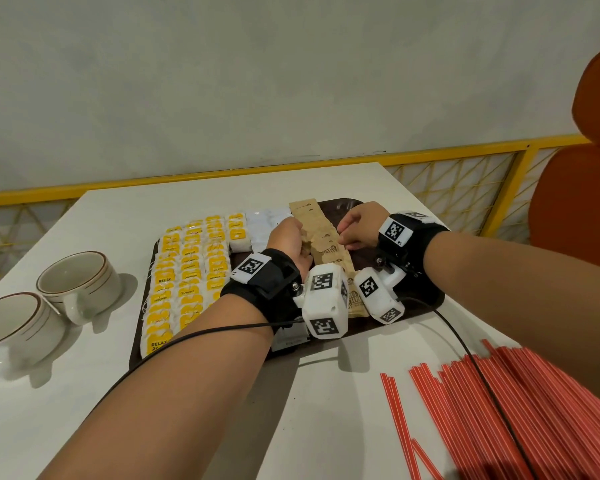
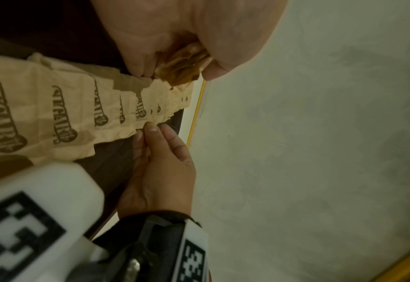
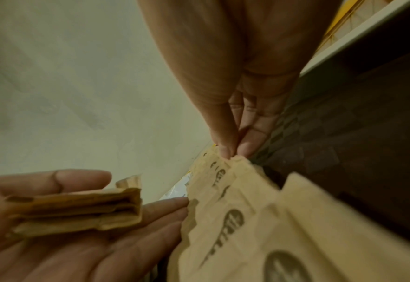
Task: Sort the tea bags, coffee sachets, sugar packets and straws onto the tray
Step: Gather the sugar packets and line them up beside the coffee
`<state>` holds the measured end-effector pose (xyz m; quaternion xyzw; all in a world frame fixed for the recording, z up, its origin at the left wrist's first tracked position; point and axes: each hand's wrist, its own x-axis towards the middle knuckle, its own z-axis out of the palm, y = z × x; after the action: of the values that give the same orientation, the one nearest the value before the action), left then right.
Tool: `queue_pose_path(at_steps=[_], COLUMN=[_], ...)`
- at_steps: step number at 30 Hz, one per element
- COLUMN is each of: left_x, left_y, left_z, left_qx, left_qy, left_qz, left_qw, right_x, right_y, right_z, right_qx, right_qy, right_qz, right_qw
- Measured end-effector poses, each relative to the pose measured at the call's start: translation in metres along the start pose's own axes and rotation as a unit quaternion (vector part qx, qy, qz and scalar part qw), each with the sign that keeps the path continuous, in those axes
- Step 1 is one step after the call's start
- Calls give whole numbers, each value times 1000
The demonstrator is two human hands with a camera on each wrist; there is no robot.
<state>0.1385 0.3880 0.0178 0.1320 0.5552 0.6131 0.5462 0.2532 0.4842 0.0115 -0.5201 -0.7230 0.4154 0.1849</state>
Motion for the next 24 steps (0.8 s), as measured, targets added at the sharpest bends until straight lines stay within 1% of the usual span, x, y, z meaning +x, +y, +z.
queue_pose_path(at_steps=[7, 12, 16, 19, 20, 22, 24], left_x=[-5, -14, -24, -29, -30, -31, -32], left_y=[-1, -2, -2, -3, -3, -5, -7], left_z=[0, -5, -6, -7, -9, -11, -13], left_qx=[-15, -36, -10, 17, 20, 22, 25], left_qy=[-1, -42, -43, -34, -32, -28, -24], left_qz=[3, -19, -19, -15, -17, -26, -33], left_qw=[1000, 998, 999, 999, 999, 999, 999], right_x=[1, -6, -14, -16, -17, -23, -30], right_y=[1, 4, 7, 8, 8, 5, 7], right_z=[0, -4, -1, -1, -2, -4, -4], right_qx=[4, -7, 23, 18, 27, 54, 49], right_qy=[11, -2, -23, -2, 9, 22, 1], right_qz=[12, 20, 30, 25, 30, 60, 82], right_qw=[1000, 1000, 999, 1000, 999, 996, 995])
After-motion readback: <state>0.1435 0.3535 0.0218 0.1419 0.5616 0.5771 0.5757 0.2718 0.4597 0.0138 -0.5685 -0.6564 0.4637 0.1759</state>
